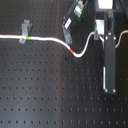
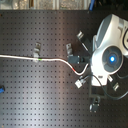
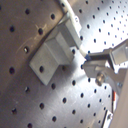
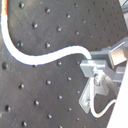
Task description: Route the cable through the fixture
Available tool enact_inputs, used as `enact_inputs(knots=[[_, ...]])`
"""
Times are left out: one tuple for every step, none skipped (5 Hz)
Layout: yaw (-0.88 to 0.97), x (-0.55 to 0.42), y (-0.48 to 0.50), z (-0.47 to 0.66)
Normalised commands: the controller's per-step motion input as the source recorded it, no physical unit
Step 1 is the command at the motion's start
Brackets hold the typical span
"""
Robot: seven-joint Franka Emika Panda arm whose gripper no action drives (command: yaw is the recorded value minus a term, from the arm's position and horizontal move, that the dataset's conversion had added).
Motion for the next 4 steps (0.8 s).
enact_inputs(knots=[[0.0, 0.001, 0.0, -0.18], [0.0, -0.001, -0.001, -0.42], [-0.15, 0.004, -0.243, -0.56], [-0.36, 0.128, -0.261, -0.44]])
